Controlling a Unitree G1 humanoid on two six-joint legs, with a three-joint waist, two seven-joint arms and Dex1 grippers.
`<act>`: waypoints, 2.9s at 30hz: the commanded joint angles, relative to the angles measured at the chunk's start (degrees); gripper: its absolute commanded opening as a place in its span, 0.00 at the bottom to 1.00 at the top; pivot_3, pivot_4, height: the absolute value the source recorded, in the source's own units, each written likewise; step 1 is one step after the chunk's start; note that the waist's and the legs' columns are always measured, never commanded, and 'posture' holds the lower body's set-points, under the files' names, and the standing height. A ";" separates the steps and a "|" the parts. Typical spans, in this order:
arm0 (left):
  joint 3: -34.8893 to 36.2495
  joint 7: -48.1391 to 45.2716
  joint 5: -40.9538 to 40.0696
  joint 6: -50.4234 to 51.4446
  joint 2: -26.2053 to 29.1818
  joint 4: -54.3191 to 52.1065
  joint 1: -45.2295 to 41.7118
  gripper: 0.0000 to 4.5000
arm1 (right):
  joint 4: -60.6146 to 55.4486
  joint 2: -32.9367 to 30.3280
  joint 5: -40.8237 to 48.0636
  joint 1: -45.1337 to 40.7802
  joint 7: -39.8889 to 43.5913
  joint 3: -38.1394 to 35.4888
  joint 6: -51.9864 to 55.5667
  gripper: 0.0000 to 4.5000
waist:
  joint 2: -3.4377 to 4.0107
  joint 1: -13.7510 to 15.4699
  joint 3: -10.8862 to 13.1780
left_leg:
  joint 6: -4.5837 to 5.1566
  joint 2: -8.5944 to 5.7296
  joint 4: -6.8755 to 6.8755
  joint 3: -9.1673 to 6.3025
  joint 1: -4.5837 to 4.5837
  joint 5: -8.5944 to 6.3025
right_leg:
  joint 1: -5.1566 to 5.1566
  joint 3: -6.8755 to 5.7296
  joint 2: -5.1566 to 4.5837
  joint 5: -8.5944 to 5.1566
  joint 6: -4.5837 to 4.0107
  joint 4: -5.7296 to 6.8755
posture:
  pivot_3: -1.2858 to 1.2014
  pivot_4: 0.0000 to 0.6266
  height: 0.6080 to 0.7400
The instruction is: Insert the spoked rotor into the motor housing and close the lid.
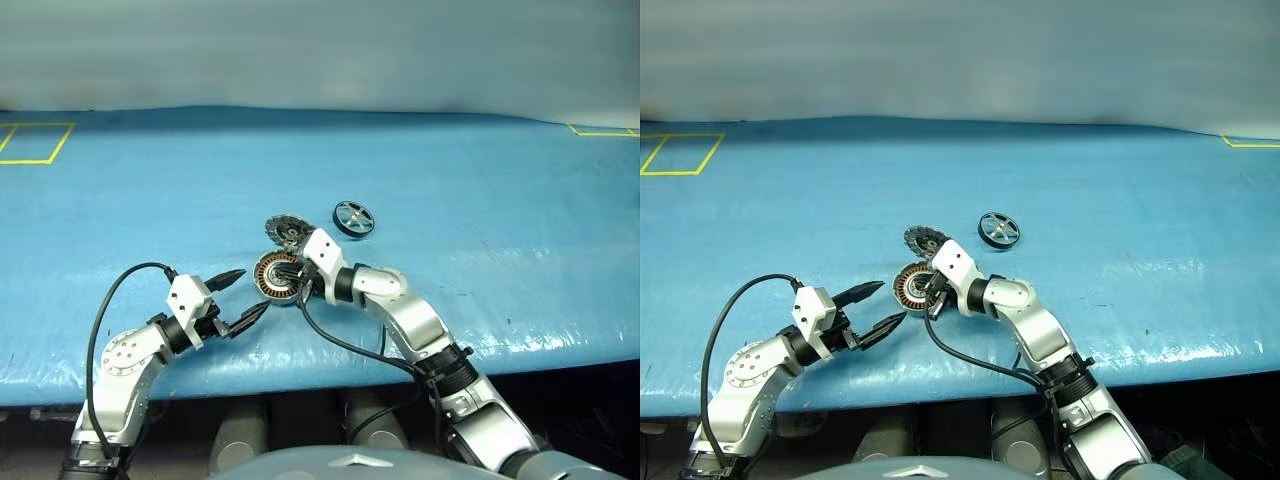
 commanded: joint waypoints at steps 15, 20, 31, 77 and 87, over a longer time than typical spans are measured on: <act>0.17 0.70 0.49 -2.25 0.13 0.29 0.02 0.91 | -3.53 -2.34 -2.20 2.30 0.02 2.93 3.14 0.00 | 0.00 -0.02 0.00 | 0.00 0.01 -0.03 0.00 0.00 0.00 | -0.01 -0.02 -0.01 -0.01 -0.02 -0.01 | 0.52 0.24 1.00; 0.10 0.82 0.54 -2.44 0.10 0.49 -0.21 0.91 | -2.78 -2.11 -2.47 2.16 -0.29 3.39 3.22 0.00 | -0.01 -0.02 0.00 | 0.00 0.01 -0.04 0.00 0.00 0.00 | 0.00 -0.03 -0.02 -0.02 -0.02 -0.02 | 0.52 0.24 1.00; 0.12 1.01 0.46 -2.78 0.04 0.57 -0.17 0.91 | -5.14 -1.53 -1.26 1.46 -1.28 0.99 3.19 0.00 | 0.00 -0.02 0.00 | 0.00 0.01 -0.04 -0.01 0.01 0.00 | 0.00 -0.04 -0.02 -0.02 -0.02 -0.02 | 0.52 0.24 1.00; 0.09 1.34 0.45 -3.12 0.17 0.82 0.86 0.91 | -4.55 1.67 0.40 -0.56 -2.14 -0.48 2.52 0.00 | 0.00 -0.25 0.03 | -0.02 0.02 -0.13 -0.01 -0.03 -0.01 | -0.07 -0.07 -0.03 -0.05 -0.07 -0.04 | 0.52 0.24 1.00; 0.48 2.06 0.44 -3.19 0.29 0.14 1.86 0.91 | -0.30 1.52 -1.44 1.25 -2.08 2.37 2.94 0.00 | 0.01 -0.28 0.04 | -0.02 0.03 -0.13 -0.01 -0.02 -0.01 | -0.06 -0.07 -0.02 -0.05 -0.07 -0.03 | 0.52 0.24 1.00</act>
